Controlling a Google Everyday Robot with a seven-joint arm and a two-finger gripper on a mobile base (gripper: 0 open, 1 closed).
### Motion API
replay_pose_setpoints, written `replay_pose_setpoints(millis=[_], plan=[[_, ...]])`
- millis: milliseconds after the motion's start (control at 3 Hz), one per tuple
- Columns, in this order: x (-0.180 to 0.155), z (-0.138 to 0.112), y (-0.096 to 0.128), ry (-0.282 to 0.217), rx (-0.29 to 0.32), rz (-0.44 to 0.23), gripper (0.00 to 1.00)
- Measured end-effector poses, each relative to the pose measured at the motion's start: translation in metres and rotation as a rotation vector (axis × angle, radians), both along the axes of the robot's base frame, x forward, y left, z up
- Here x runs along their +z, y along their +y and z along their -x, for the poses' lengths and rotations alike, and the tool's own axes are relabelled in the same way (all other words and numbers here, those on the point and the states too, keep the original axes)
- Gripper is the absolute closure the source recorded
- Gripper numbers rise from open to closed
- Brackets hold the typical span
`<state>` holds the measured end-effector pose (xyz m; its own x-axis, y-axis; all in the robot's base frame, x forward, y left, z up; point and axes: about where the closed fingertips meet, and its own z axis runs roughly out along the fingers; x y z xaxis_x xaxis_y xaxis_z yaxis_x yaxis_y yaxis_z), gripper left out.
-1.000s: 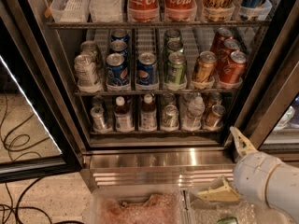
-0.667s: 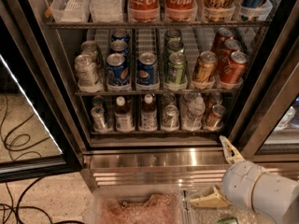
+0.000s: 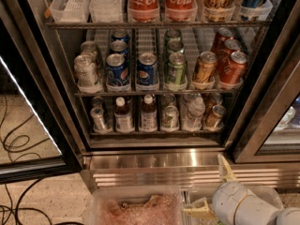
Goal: Pick water bottle from bottom shelf of fridge
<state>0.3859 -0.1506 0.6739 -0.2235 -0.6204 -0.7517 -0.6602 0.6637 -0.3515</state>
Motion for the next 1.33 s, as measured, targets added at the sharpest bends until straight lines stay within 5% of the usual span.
replay_pose_setpoints(millis=[333,1333], plan=[[0.000,-0.009,-0.013,-0.016,-0.059,0.047,0.00],[-0.006,-0.045,-0.020,-0.038,-0.057,0.050,0.00]])
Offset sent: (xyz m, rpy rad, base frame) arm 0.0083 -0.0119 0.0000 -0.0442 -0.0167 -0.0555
